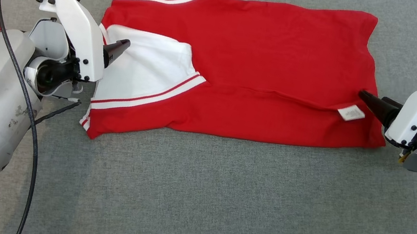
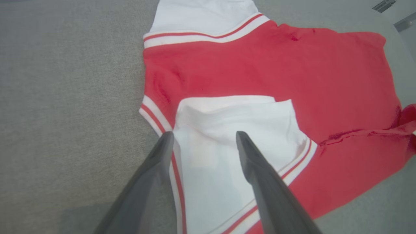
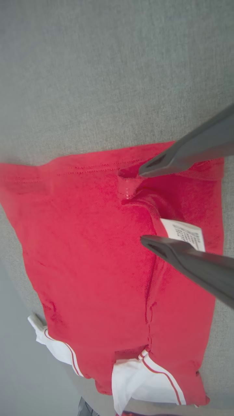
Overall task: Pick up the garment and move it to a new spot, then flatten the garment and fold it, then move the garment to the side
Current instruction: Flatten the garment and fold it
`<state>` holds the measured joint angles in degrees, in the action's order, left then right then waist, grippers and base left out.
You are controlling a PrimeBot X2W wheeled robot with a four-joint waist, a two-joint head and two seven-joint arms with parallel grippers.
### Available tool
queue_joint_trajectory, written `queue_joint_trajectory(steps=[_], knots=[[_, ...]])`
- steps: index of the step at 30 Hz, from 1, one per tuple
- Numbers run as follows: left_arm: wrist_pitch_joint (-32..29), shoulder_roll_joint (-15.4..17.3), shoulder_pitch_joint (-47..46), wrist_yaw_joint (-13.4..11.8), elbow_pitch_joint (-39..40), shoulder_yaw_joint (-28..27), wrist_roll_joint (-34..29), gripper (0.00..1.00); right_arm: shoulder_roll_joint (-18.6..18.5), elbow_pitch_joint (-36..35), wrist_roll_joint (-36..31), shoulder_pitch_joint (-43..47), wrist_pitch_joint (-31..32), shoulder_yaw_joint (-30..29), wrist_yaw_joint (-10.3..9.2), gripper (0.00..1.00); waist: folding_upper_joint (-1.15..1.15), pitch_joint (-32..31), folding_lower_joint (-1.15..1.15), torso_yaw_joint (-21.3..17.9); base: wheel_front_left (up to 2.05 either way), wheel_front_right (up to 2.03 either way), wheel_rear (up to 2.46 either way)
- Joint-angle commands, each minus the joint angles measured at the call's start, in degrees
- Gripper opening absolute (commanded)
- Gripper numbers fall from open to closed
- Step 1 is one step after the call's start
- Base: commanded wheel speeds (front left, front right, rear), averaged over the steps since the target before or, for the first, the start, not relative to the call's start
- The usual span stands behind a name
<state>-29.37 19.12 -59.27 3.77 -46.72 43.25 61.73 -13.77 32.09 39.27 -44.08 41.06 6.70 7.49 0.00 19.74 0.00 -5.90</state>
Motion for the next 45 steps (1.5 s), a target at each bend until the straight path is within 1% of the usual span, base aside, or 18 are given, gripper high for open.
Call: queue_joint_trajectory(steps=[1, 9, 15, 18, 19, 21, 25, 26, 33, 39, 41, 45], knots=[[0.3, 0.0, -1.1, 0.4, -0.3, -0.2, 0.5, 1.0, -0.4, -0.3, 0.1, -0.6, -1.0, 0.2, 0.02, 1.0, 0.0, -0.5, 0.0, 0.1, 0.0, 0.0, 0.0], [2.3, 0.3, 0.9, 1.8, -0.4, -0.2, 0.7, 1.0, -1.4, -0.8, 1.3, 1.2, -5.6, 1.5, 0.02, 1.0, 0.0, -3.7, 0.0, 0.6, 0.0, 0.0, 0.0], [7.5, 2.0, 4.6, 2.3, 3.0, -0.2, -0.4, 1.0, -2.8, -2.2, 2.4, 4.6, -10.2, 2.8, 0.02, 1.0, 0.0, -6.3, 0.0, 0.7, 0.0, 0.0, 0.0], [10.6, 3.1, 8.0, 1.6, 5.4, -0.5, -0.6, 1.0, -3.7, -3.1, 2.9, 7.5, -12.1, 3.5, 0.02, 1.0, 0.0, -7.6, 0.0, 0.8, 0.0, 0.0, 0.0], [10.6, 3.1, 8.0, 1.6, 5.4, -0.5, -0.6, 1.0, -3.7, -3.1, 2.9, 7.5, -12.1, 3.5, 0.02, 1.0, 0.0, -7.6, 0.0, 0.8, 0.0, 0.0, 0.0], [13.0, 4.7, 11.6, 0.1, 8.4, 0.2, -2.1, 1.0, -4.8, -3.7, 3.1, 10.3, -13.1, 3.6, 0.02, 1.0, 0.0, -8.7, 0.0, 0.9, 0.0, 0.0, 0.0], [14.5, 6.6, 16.6, -2.5, 13.3, 0.2, -1.9, 1.0, -5.4, -4.0, 3.0, 13.2, -13.6, 3.3, 0.02, 1.0, 0.0, -9.7, 0.0, 0.9, 0.0, 0.0, 0.0], [14.5, 6.6, 16.6, -2.5, 13.3, 0.2, -1.9, 1.0, -5.4, -4.0, 3.0, 13.2, -13.6, 3.3, 0.02, 1.0, 0.0, -9.7, 0.0, 0.9, 0.0, 0.0, 0.0], [18.3, 8.7, 24.4, -8.9, 23.2, -0.2, -3.3, 1.0, -5.7, -2.5, 1.3, 16.3, -15.8, 1.9, 0.02, 1.0, 0.0, -9.2, 0.0, 1.7, 0.0, 0.0, 0.0], [19.7, 9.6, 28.5, -14.4, 29.2, 0.6, -5.0, 1.0, -4.6, -0.2, 0.9, 15.7, -17.3, 1.5, 0.02, 1.0, 0.0, -7.0, 0.0, 2.4, 0.0, 0.0, 0.0], [19.5, 9.9, 29.4, -15.7, 30.7, 0.8, -5.3, 1.0, -4.3, 0.2, 1.0, 14.9, -17.7, 1.6, 0.02, 1.0, 0.0, -6.2, 0.0, 2.6, 0.0, 0.0, 0.0], [18.8, 10.0, 29.6, -17.1, 32.5, 0.9, -5.3, 1.0, -4.0, 1.8, 1.4, 13.8, -18.1, 2.0, 0.02, 1.0, 0.0, -4.8, 0.0, 3.1, 0.0, 0.0, 0.0]])
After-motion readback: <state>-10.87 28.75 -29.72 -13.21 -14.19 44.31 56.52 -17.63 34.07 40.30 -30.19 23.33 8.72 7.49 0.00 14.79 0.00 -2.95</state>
